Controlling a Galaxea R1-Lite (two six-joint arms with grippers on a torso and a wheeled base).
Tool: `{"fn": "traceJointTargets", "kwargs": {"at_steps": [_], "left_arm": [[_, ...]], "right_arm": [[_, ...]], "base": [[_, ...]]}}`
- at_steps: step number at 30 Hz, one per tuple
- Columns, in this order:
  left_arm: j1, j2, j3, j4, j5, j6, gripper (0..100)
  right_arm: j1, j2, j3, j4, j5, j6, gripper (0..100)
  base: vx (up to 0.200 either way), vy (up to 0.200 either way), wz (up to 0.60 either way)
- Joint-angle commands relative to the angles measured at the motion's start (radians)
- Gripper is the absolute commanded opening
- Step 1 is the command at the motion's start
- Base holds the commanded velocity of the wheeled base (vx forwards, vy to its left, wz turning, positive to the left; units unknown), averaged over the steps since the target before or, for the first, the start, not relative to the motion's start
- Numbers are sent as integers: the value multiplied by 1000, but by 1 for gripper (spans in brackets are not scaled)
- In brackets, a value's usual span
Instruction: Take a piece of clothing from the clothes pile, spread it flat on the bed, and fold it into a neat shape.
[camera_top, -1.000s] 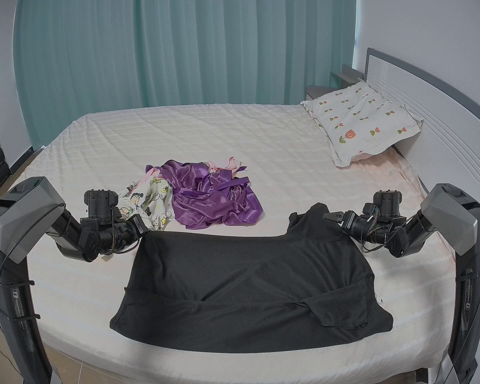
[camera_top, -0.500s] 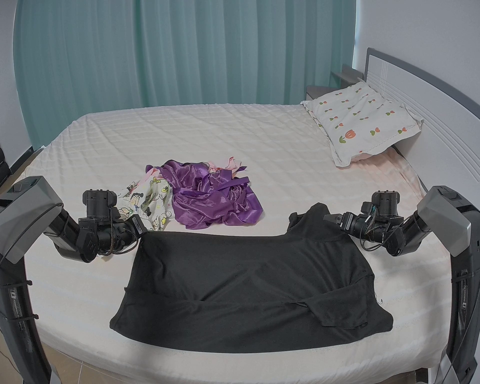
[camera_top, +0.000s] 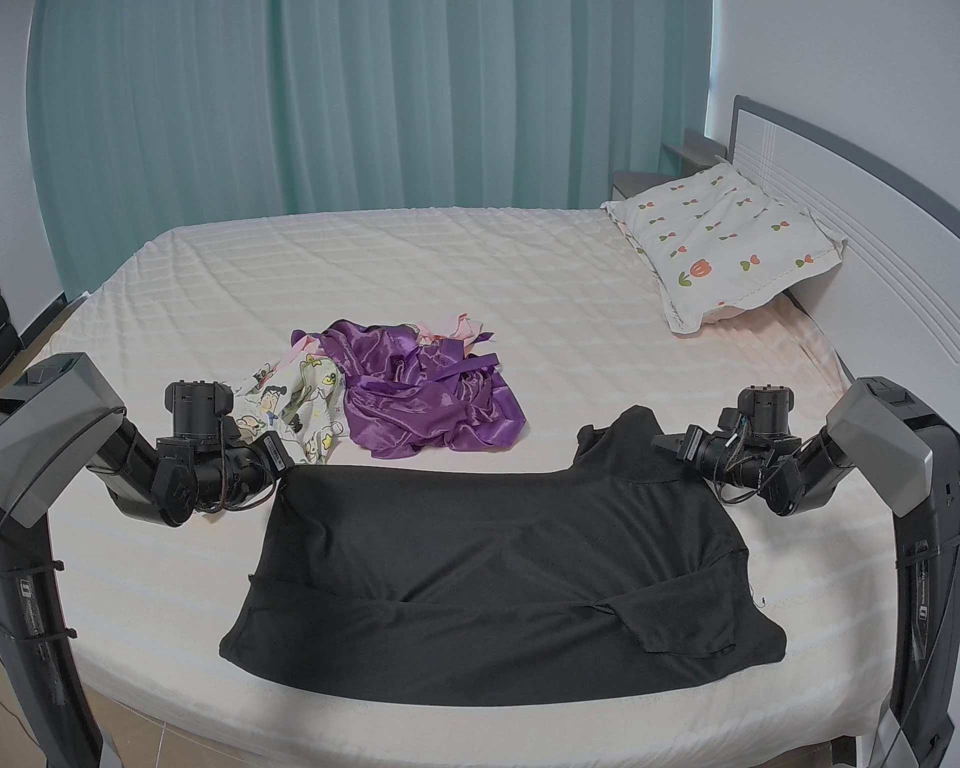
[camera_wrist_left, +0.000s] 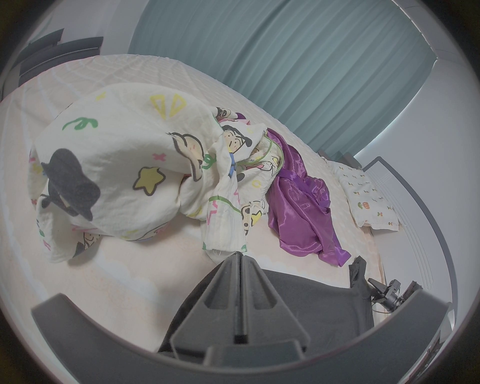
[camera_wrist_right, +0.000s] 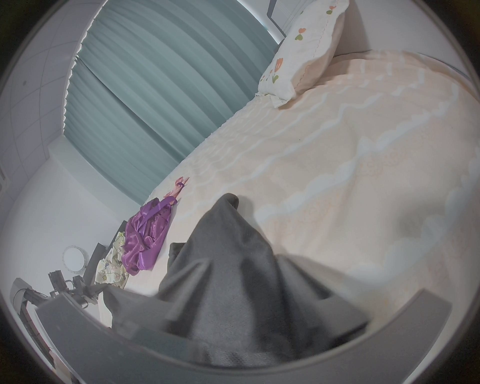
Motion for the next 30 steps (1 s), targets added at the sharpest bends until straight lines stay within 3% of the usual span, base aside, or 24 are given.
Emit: {"fn": "traceJointTargets", "kwargs": {"at_steps": [1, 8, 17, 22, 30], "left_arm": [[0, -3, 5, 0, 3, -1, 0], [0, -10, 5, -2, 44, -2, 0], [6, -52, 14, -2, 44, -48, 0], [8, -81, 29, -3, 41, -53, 0], [17, -128, 37, -11, 35, -94, 0]], "right_arm": [[-10, -13, 3, -13, 0, 7, 0], [-27, -42, 33, -15, 8, 9, 0], [-56, -138, 120, -79, 88, 32, 0], [-58, -145, 138, -200, 79, 110, 0], [-81, -181, 191, -222, 82, 114, 0]], "base": [[0, 0, 0], [0, 0, 0], [0, 0, 0], [0, 0, 0], [0, 0, 0]]}}
